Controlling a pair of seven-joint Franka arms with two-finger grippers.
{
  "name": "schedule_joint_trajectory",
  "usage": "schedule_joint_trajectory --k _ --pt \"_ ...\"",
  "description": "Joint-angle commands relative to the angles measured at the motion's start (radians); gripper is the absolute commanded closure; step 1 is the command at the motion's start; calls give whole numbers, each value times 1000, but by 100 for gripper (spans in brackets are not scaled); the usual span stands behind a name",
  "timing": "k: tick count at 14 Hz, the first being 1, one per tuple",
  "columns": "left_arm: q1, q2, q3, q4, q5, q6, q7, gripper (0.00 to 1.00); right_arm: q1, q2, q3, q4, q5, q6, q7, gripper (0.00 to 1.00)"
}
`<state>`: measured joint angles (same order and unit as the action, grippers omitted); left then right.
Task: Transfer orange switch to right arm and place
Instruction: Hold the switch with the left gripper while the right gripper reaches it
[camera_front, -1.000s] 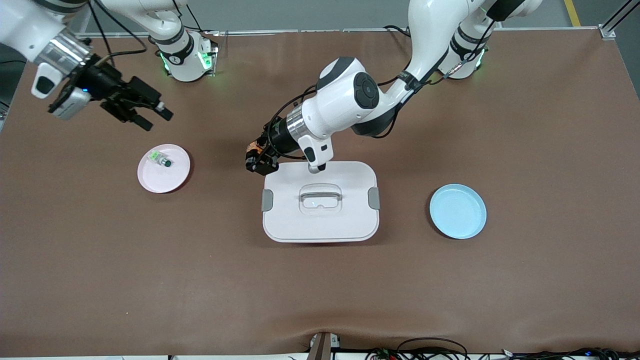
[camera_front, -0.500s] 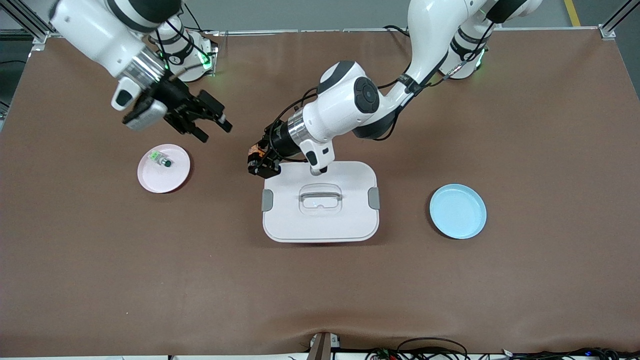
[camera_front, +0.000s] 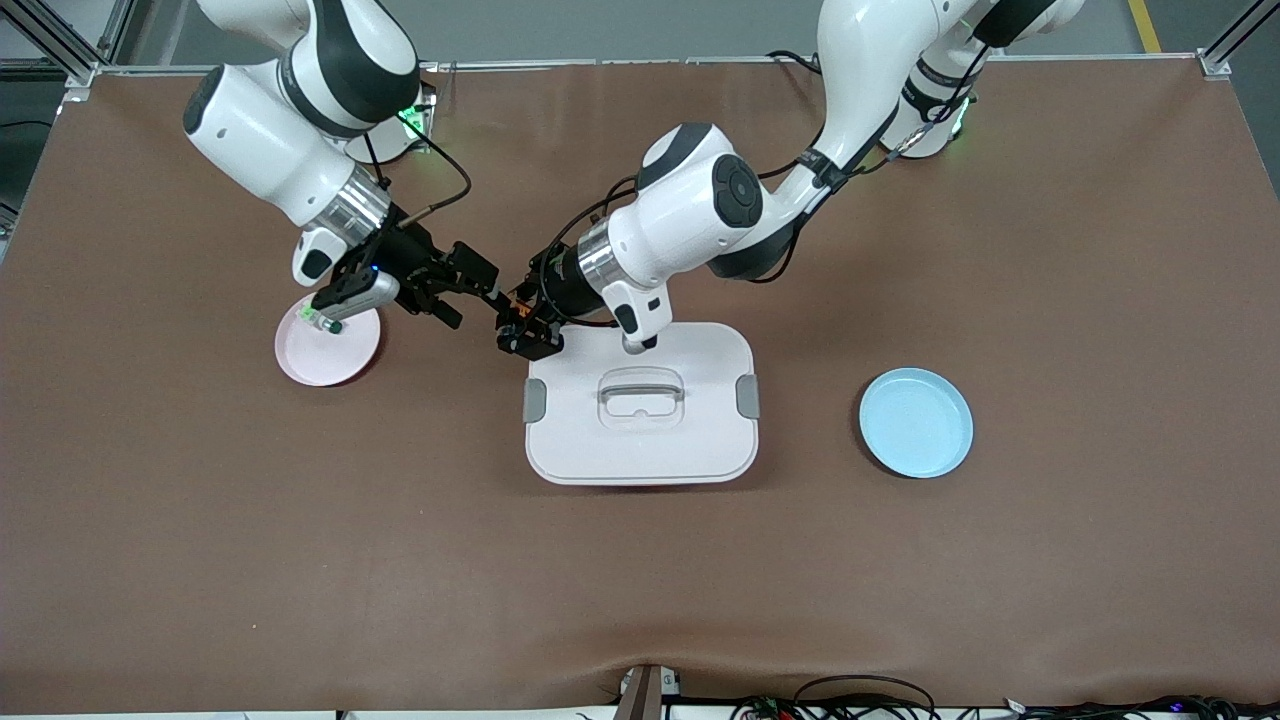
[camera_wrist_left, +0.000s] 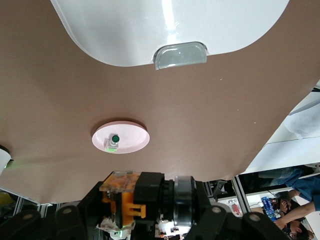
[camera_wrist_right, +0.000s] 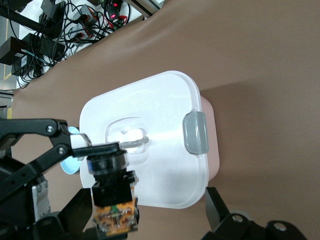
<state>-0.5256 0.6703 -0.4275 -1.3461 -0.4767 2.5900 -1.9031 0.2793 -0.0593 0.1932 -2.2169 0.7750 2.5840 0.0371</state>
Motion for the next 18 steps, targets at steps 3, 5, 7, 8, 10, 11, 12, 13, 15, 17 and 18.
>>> schedule_joint_trajectory --k 3,5,7,8,10,11,12,13,15,17,18 --pt "-7 15 4 28 -19 1 -7 100 57 70 -8 40 24 87 3 0" --pt "-5 15 6 28 -19 1 -7 100 72 90 -8 43 24 113 4 0" --pt "-5 17 7 28 -19 1 -7 100 81 91 -8 51 24 114 50 6" --pt "-5 18 7 28 -19 1 -4 100 87 91 -8 56 24 114 53 25" --pt "-5 21 7 28 -19 1 -2 100 87 91 -8 62 23 111 53 100" --pt "-4 23 7 28 -19 1 -2 100 87 91 -8 65 24 111 58 100" --pt "-4 23 7 28 -19 1 -2 100 87 93 -8 66 24 111 69 100" --pt "-4 23 7 28 -19 1 -1 100 87 93 -8 66 23 111 72 100" --pt "-4 26 7 28 -19 2 1 100 87 93 -8 69 23 110 73 100" --pt "-2 26 7 28 -19 2 -1 95 89 93 -8 71 23 107 70 100" --pt "-2 26 7 28 -19 2 -7 86 89 96 -8 75 23 98 73 100"
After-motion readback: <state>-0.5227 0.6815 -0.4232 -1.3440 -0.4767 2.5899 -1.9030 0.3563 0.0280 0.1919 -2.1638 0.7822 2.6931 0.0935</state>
